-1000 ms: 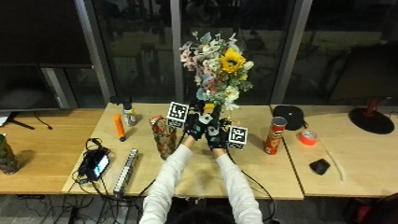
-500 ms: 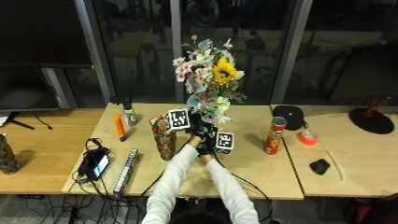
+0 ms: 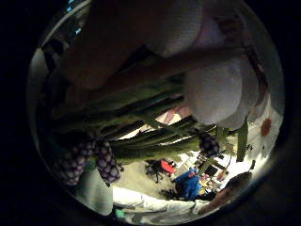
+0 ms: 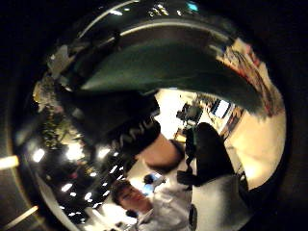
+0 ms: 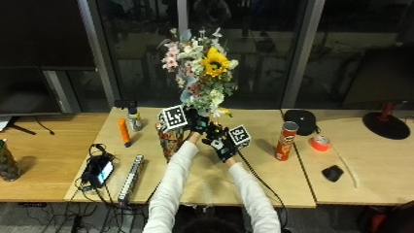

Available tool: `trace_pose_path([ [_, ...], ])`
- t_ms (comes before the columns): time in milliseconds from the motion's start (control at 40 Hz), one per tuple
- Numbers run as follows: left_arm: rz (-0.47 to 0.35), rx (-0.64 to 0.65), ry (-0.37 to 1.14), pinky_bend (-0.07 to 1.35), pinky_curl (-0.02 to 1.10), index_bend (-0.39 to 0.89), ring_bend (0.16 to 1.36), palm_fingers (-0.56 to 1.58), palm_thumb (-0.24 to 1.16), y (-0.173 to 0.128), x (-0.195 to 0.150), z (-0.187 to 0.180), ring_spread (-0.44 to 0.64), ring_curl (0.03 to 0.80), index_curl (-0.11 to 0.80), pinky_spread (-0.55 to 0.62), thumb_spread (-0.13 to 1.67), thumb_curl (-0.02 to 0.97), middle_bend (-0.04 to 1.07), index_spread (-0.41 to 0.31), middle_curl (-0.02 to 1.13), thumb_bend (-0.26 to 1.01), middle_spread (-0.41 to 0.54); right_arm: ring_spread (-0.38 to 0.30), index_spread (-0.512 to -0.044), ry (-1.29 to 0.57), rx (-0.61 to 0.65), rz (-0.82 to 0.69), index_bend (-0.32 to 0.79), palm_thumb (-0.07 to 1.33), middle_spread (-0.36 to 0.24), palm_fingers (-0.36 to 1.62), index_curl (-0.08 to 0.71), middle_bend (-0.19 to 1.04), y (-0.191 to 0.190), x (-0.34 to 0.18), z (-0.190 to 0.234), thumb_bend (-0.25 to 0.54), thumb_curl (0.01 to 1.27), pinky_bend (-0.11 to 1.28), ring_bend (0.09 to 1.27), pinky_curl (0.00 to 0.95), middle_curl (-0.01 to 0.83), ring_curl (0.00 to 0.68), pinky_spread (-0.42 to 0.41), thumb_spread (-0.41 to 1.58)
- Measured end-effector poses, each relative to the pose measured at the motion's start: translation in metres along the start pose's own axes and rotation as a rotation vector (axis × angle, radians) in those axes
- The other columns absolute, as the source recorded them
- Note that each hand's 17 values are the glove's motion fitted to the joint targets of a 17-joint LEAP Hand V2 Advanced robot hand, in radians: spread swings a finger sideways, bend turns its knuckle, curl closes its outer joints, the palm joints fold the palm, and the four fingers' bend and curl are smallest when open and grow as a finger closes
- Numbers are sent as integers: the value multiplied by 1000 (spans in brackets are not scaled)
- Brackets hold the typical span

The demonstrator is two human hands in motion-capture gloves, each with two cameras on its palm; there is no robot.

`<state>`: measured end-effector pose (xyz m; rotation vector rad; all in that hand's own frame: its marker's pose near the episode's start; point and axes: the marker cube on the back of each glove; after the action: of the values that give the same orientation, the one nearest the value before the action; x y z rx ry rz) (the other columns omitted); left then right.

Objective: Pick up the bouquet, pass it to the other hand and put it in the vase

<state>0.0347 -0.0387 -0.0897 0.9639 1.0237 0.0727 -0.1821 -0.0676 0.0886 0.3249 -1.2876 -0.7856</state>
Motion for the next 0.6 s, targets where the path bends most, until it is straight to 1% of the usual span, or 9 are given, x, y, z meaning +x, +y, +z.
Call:
trace_pose_path([
  [25,-4,15,5,683,484,389,832,1399,848,-4,-1,-2,-372,469,457,-399,582,594,725,-310,557,-27,-327,-168,-287,-44,-39,77,23,818,-140,412,481,511,3,4,-2,-51,469,675,770,505,541,496,-149,939],
  [75,-5,49,-3,688,487,391,837,1393,848,-12,-2,-8,-373,472,467,-400,570,604,730,-313,560,-28,-329,-141,-305,-110,-69,194,50,809,-117,175,479,438,11,-4,-6,-40,469,681,739,527,522,504,-108,947],
  [150,-19,107,-41,694,491,391,842,1387,851,-26,0,-23,-374,475,481,-402,556,620,736,-317,564,-28,-332,-126,-324,-77,-40,257,41,799,-97,175,402,401,20,-16,-17,-33,469,650,685,466,484,444,-63,956],
  [225,-13,156,-92,699,494,392,847,1381,852,-41,2,-39,-374,478,493,-403,545,633,737,-322,566,-29,-335,-113,-338,-22,-25,275,52,790,-84,197,345,364,22,-3,-30,-30,471,640,661,414,455,390,-32,963],
  [300,-5,202,-130,702,496,391,851,1377,852,-59,4,-56,-374,480,505,-404,537,644,740,-325,568,-30,-336,-98,-345,63,-56,294,77,786,-71,182,320,342,25,-13,-40,-27,473,627,640,396,441,371,1,968],
  [350,-28,229,-134,705,498,386,854,1373,851,-68,8,-68,-374,482,510,-405,533,651,743,-323,569,-30,-337,-69,-343,101,-73,328,104,784,-45,74,316,298,27,-28,-45,-26,475,608,605,391,426,362,43,971],
  [425,-62,265,-136,709,499,379,854,1369,850,-79,11,-85,-375,482,520,-405,528,661,747,-324,570,-31,-338,-33,-349,185,-33,392,126,782,-20,-8,315,255,23,-34,-55,-25,477,600,582,393,411,361,84,974],
  [500,-68,296,-141,711,501,375,854,1366,849,-88,12,-98,-376,483,529,-405,524,669,749,-322,571,-31,-338,-3,-357,243,-15,372,124,781,-6,-42,297,226,18,-38,-62,-25,479,591,549,376,393,337,122,977],
  [600,-48,321,-153,714,502,370,852,1364,847,-99,8,-115,-375,483,541,-405,521,679,749,-321,571,-32,-337,39,-379,261,-9,314,134,768,-31,-120,283,157,13,-44,-69,-28,477,588,493,363,361,312,156,987],
])
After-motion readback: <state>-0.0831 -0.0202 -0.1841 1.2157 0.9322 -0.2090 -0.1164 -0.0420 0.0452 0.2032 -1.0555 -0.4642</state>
